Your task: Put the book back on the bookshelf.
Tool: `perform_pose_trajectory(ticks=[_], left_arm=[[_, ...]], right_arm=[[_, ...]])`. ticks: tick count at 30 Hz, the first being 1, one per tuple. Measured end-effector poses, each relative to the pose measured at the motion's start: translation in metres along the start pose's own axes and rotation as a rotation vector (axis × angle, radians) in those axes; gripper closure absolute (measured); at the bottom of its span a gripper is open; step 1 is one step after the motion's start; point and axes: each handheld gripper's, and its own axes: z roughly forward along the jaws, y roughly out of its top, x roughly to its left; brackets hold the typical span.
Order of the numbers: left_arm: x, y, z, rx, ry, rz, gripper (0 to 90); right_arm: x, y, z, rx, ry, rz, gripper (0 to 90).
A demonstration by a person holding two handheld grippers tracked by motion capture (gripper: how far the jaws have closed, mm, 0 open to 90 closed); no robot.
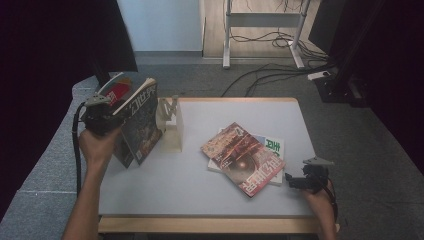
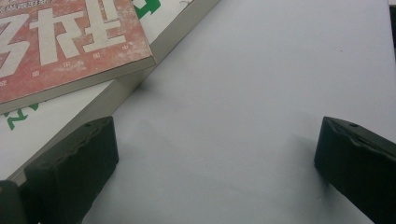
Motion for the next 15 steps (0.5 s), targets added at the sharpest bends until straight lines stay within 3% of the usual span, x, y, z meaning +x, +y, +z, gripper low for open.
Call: perform_pose_trajectory(ticks=[7, 15], left_arm=[[-0.001, 0.002, -0.002, 0.041, -0.035, -0.003, 79.0], [-0.001, 0.018, 0.004, 0.089, -0.018, -0.013, 76.9]], right_arm=[[0.000, 0.000, 0.000, 0.000, 0.000, -0.001, 0.0], [0.000, 0.000, 0.000, 0.000, 0.000, -0.002, 0.0]])
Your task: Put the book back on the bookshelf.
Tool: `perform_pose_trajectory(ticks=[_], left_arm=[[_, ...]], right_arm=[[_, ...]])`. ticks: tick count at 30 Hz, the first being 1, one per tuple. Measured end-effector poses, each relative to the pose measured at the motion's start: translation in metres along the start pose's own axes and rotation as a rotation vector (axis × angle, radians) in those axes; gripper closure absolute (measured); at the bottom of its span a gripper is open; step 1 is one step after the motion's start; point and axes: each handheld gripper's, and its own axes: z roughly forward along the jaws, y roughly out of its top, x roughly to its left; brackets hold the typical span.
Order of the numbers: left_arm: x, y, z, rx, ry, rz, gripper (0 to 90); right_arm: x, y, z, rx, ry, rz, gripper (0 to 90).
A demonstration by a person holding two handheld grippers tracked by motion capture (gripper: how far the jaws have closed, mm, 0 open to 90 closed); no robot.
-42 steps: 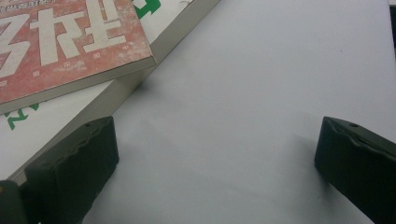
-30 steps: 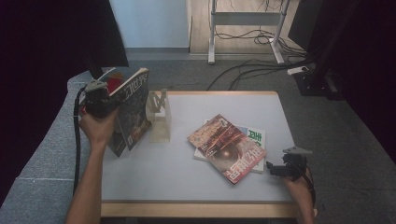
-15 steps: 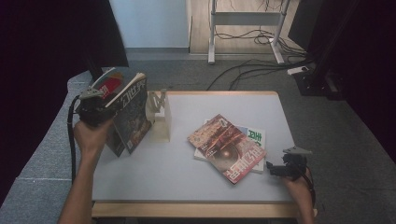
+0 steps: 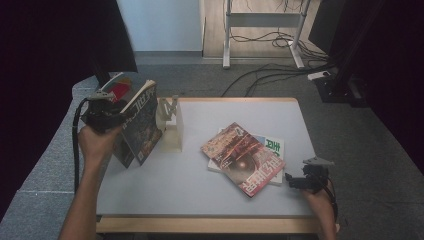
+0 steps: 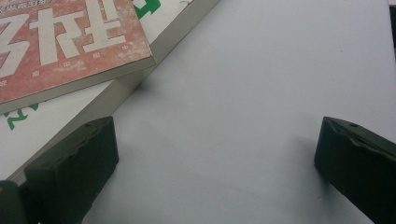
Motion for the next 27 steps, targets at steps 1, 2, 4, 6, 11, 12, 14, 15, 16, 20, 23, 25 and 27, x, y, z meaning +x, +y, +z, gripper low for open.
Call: perform_pose_trajectory(ticks=[1, 2, 4, 6, 11, 12, 14, 15, 16, 20, 23, 25, 27], left_arm=[[0.000, 0.002, 0.001, 0.007, 0.004, -0.004, 76.7], [0.001, 0.003, 0.002, 0.013, 0.006, -0.010, 76.7], [0.002, 0.005, 0.003, 0.021, 0.021, -0.016, 78.5], [0.002, 0.006, 0.003, 0.024, 0.046, -0.023, 81.8], [0.007, 0.005, 0.003, -0.019, 0.083, -0.054, 82.6], [0.008, 0.006, 0.003, -0.029, 0.082, -0.067, 82.6], [0.009, 0.006, 0.002, -0.037, 0.090, -0.076, 82.7], [0.010, 0.006, 0.002, -0.042, 0.093, -0.082, 82.7], [0.010, 0.007, 0.002, -0.046, 0.095, -0.086, 82.7], [0.010, 0.007, 0.001, -0.066, 0.109, -0.093, 82.7], [0.011, 0.009, 0.002, -0.091, 0.118, -0.103, 82.8], [0.010, 0.010, 0.003, -0.104, 0.121, -0.109, 82.8], [0.009, 0.011, 0.004, -0.115, 0.127, -0.110, 82.8]], right_arm=[[0.000, 0.000, 0.000, 0.001, 0.001, 0.000, 0.0], [0.000, 0.000, 0.000, 0.001, 0.001, 0.000, 0.0], [0.000, 0.000, 0.000, 0.001, 0.001, 0.000, 0.0], [0.000, 0.000, 0.000, 0.001, 0.001, -0.001, 0.0], [0.000, 0.000, 0.000, 0.000, 0.001, 0.000, 0.0], [0.000, 0.000, 0.000, 0.000, 0.001, -0.001, 0.0], [0.000, 0.000, 0.000, -0.001, 0.000, -0.001, 0.0], [0.000, 0.000, 0.000, 0.001, 0.001, -0.001, 0.0], [0.000, 0.000, 0.000, 0.001, 0.001, -0.001, 0.0], [0.000, 0.000, 0.000, 0.001, 0.001, 0.000, 0.0], [0.000, 0.000, 0.000, 0.001, 0.001, 0.000, 0.0], [0.000, 0.000, 0.000, 0.001, 0.001, 0.000, 0.0], [0.000, 0.000, 0.000, 0.001, 0.001, -0.001, 0.0]])
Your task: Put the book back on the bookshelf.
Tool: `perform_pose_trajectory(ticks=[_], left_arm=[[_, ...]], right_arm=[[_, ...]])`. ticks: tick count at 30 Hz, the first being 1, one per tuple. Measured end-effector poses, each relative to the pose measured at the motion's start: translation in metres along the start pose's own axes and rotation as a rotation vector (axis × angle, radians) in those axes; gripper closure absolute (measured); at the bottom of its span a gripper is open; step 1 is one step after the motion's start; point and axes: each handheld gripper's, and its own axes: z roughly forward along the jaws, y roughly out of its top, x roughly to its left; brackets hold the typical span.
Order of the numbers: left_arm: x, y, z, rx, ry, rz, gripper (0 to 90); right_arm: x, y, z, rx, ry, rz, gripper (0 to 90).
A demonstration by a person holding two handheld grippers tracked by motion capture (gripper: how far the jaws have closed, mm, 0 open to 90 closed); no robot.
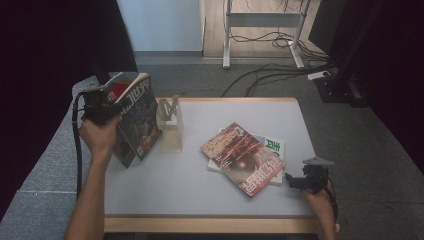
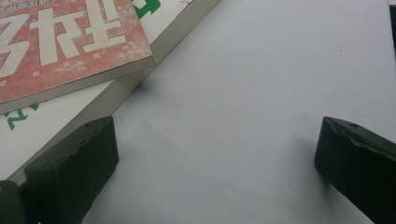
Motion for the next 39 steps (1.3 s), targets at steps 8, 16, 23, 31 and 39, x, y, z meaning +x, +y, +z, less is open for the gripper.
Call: perform_pose_trajectory(ticks=[8, 16, 23, 31, 39], left_arm=[[-0.011, -0.002, 0.013, -0.012, 0.021, 0.026, 82.7], [-0.011, -0.006, 0.019, -0.008, 0.002, 0.033, 82.4], [-0.001, -0.012, 0.017, -0.017, -0.040, 0.012, 81.3], [0.001, -0.013, 0.013, -0.015, -0.069, 0.019, 70.1], [-0.003, -0.017, 0.005, -0.007, -0.101, 0.043, 53.3]], right_arm=[[0.000, 0.000, 0.000, 0.000, 0.000, 0.000, 0.0], [0.000, 0.000, 0.000, 0.000, 0.001, 0.000, 0.0], [0.000, 0.000, 0.000, -0.001, 0.000, 0.000, 0.0], [0.000, 0.000, 0.000, -0.001, -0.001, 0.000, 0.0], [0.000, 0.000, 0.000, -0.001, -0.001, 0.000, 0.0]])
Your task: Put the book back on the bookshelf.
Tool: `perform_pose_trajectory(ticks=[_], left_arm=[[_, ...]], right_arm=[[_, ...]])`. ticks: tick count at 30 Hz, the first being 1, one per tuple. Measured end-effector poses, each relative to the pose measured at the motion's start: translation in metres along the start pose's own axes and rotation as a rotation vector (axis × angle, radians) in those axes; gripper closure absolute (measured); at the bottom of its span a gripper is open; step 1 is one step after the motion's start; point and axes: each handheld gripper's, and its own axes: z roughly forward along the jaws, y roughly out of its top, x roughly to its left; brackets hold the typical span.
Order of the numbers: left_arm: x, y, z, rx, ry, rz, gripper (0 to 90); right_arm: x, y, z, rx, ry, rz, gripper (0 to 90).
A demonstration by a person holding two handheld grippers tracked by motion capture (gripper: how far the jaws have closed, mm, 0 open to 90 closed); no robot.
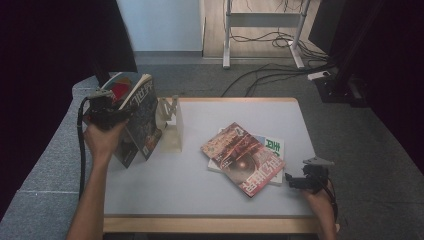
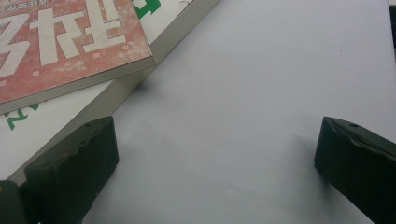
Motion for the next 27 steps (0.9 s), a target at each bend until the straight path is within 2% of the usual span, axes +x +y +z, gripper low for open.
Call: perform_pose_trajectory(ticks=[5, 9, 13, 19, 27], left_arm=[[-0.004, -0.005, -0.007, -0.009, 0.020, 0.024, 42.5], [-0.008, -0.009, -0.011, -0.004, -0.019, 0.040, 34.1], [-0.013, -0.012, -0.014, -0.003, -0.022, 0.059, 26.2], [-0.014, -0.017, -0.019, 0.004, -0.039, 0.057, 15.2], [-0.013, -0.029, -0.029, 0.001, -0.079, 0.037, 10.4]], right_arm=[[0.000, 0.000, 0.000, 0.000, 0.000, 0.001, 0.0], [0.000, 0.000, 0.000, 0.001, 0.000, 0.001, 0.0], [0.000, 0.000, 0.000, 0.000, 0.000, 0.001, 0.0], [0.000, 0.000, 0.000, 0.000, 0.000, 0.000, 0.0], [0.000, 0.000, 0.000, 0.000, 0.000, -0.001, 0.0]])
